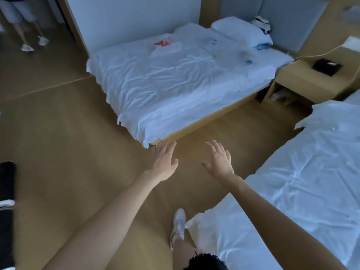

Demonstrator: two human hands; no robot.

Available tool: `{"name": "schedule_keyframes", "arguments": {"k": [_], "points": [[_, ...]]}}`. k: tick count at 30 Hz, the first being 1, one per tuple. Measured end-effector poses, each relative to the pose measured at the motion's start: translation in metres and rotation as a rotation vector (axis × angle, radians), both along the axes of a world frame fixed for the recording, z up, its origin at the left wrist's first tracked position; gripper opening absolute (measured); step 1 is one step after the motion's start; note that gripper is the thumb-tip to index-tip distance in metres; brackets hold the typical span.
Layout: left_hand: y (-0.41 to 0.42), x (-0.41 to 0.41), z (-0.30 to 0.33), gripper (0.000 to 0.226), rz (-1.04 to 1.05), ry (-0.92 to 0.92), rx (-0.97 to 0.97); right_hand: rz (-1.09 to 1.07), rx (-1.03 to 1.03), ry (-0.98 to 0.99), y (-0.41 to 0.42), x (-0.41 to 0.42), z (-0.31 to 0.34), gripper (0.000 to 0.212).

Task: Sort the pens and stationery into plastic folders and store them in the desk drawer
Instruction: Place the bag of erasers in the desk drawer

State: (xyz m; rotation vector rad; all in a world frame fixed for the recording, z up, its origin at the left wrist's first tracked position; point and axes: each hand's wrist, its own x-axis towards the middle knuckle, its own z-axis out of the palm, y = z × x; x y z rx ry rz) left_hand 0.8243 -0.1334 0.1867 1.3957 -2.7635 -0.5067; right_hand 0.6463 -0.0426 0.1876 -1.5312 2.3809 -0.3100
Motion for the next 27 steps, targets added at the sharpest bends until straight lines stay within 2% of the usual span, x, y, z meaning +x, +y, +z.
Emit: {"name": "schedule_keyframes", "arguments": {"k": [5,10,18,27], "points": [[-0.107,-0.077,0.009,0.059,-0.087,-0.127,-0.06,-0.103,-0.01,-0.088,-0.094,-0.077,0.001,0.071],[-0.204,-0.167,0.031,0.058,-0.178,-0.113,-0.16,-0.21,-0.07,-0.089,-0.167,-0.162,0.014,0.071],[-0.312,-0.33,0.02,0.061,-0.391,-0.134,-0.136,-0.418,-0.023,-0.118,-0.222,-0.279,0.003,0.072],[-0.453,-0.522,0.012,0.063,-0.527,-0.091,-0.086,-0.581,0.021,-0.085,-0.33,-0.432,0.004,0.073]]}}
